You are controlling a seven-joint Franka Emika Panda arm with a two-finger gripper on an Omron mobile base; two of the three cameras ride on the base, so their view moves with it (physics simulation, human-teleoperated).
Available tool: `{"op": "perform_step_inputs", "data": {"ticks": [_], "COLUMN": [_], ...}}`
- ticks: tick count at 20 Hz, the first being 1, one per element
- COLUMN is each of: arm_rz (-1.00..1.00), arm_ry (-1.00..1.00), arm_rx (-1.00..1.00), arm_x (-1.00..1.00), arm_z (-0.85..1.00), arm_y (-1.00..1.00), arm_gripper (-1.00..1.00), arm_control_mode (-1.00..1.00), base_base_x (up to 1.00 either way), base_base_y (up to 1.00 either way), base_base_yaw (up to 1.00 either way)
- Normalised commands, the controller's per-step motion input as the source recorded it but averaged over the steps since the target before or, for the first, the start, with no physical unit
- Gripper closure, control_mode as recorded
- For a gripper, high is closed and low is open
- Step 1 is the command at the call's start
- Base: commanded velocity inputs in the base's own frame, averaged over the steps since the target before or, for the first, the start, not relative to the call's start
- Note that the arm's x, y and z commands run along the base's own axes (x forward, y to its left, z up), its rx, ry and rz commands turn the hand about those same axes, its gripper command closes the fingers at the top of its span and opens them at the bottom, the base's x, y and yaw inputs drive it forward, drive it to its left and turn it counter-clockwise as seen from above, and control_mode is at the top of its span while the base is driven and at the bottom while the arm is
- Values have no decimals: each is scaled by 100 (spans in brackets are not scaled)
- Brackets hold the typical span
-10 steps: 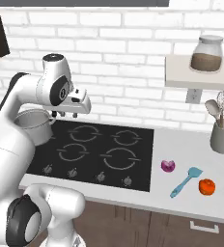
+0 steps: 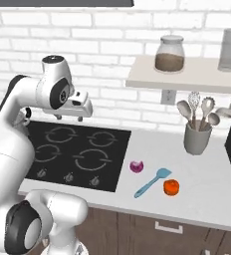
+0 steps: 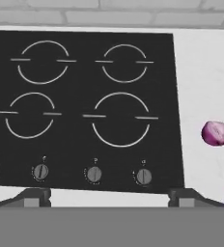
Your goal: Put the squash and onion in the pot. Retrieve the spatula and lightly stir the vegetables in the pot.
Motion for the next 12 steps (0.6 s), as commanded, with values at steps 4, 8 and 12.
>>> {"op": "perform_step_inputs", "data": {"ticks": [4, 8, 12], "arm_rz": [0, 0, 0], "arm_ry": [0, 0, 0], "arm_rx": [0, 0, 0], "arm_x": [0, 0, 0], "arm_z": [0, 0, 0], "arm_y": [0, 0, 0], "arm_gripper": [-100, -100, -100], "arm_control_mode": [100, 100, 100], "base_base_x": [0, 0, 0], "base_base_y": [-73, -61, -56], "base_base_yaw": [0, 0, 0]}}
